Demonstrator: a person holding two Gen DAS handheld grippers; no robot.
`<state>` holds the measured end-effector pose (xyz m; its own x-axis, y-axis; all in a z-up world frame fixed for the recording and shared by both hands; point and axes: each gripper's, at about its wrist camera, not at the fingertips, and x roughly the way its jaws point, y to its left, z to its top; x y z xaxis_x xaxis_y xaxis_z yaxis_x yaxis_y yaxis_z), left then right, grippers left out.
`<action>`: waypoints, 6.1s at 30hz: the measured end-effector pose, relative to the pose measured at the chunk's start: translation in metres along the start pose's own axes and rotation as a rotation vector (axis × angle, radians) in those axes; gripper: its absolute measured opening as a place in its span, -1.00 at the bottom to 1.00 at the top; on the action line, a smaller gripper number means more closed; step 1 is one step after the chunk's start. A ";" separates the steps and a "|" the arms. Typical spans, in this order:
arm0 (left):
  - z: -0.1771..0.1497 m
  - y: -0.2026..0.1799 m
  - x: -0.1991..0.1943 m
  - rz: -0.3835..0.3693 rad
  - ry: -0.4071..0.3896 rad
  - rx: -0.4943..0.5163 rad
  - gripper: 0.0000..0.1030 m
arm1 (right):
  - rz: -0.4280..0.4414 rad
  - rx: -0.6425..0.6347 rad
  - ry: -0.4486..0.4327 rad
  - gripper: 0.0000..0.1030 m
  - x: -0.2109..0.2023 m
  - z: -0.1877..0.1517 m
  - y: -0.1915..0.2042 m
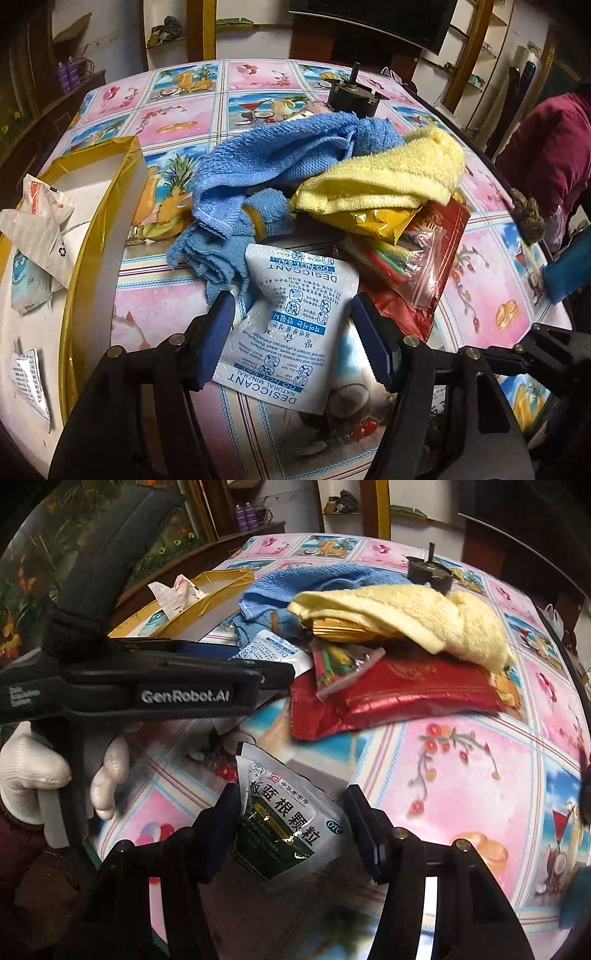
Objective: Organize soft objects
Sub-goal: 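Grasp the desiccant packet with the left tool while the right tool grasps the green medicine sachet, then release the desiccant packet into the tray with the left tool while the right tool releases the sachet there, then grasp the blue towel with the left tool while the right tool grasps the yellow towel, then lift blue towel toward tray with left tool while right tool lifts yellow towel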
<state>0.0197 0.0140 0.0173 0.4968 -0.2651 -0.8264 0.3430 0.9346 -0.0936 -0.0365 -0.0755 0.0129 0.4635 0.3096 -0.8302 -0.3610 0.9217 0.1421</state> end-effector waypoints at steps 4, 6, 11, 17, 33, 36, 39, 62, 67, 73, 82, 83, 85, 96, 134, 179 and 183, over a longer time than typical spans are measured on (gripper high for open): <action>-0.005 -0.011 0.002 0.058 -0.011 0.080 0.17 | 0.002 0.015 -0.014 0.12 -0.005 -0.007 0.000; -0.007 -0.011 -0.003 0.044 -0.006 0.075 -0.30 | 0.007 0.024 -0.025 0.08 -0.007 -0.011 0.001; -0.018 -0.002 -0.021 -0.048 -0.013 0.022 -0.38 | 0.046 0.054 -0.074 0.04 -0.021 -0.023 0.003; -0.037 0.024 -0.071 -0.155 -0.073 -0.071 -0.38 | 0.085 0.063 -0.118 0.05 -0.041 -0.024 0.010; -0.078 0.172 -0.155 0.021 -0.199 -0.321 -0.37 | 0.185 -0.033 -0.155 0.05 -0.040 0.031 0.086; -0.082 0.190 -0.152 0.041 -0.189 -0.351 -0.37 | 0.205 -0.049 -0.148 0.05 -0.035 0.047 0.102; -0.081 0.204 -0.143 0.059 -0.167 -0.367 -0.37 | 0.221 -0.062 -0.144 0.05 -0.027 0.067 0.115; -0.079 0.227 -0.135 0.018 -0.181 -0.397 -0.10 | 0.310 0.053 0.033 0.34 0.098 0.167 0.156; -0.082 0.217 -0.141 0.021 -0.192 -0.366 -0.10 | 0.277 0.120 -0.003 0.34 0.112 0.198 0.140; -0.085 0.206 -0.146 0.013 -0.191 -0.336 -0.10 | 0.293 0.203 -0.081 0.34 0.084 0.193 0.102; -0.086 0.173 -0.147 -0.055 -0.208 -0.280 -0.11 | -0.028 0.212 -0.235 0.40 -0.012 0.140 -0.009; -0.085 0.167 -0.146 -0.063 -0.205 -0.274 -0.11 | -0.065 0.246 -0.227 0.40 -0.014 0.134 -0.026; -0.083 0.155 -0.145 -0.074 -0.201 -0.258 -0.11 | -0.107 0.334 -0.204 0.40 -0.012 0.128 -0.060; -0.083 0.100 -0.151 -0.071 -0.176 -0.185 -0.11 | -0.100 0.275 -0.097 0.42 0.003 0.112 -0.094; 0.071 -0.023 -0.030 -0.010 -0.090 0.234 -0.11 | 0.181 0.626 -0.323 -0.72 -0.023 0.059 -0.159; 0.013 0.070 -0.170 -0.220 -0.307 0.034 -0.79 | 0.217 0.689 -0.383 -0.33 -0.034 0.078 -0.159; -0.007 0.103 -0.201 -0.168 -0.374 -0.031 -0.79 | 0.258 0.607 -0.404 -0.33 -0.052 0.092 -0.123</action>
<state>-0.0501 0.1656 0.1699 0.6938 -0.4769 -0.5397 0.4225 0.8764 -0.2311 0.0583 -0.1836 0.0886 0.7264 0.4857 -0.4862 -0.0445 0.7392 0.6720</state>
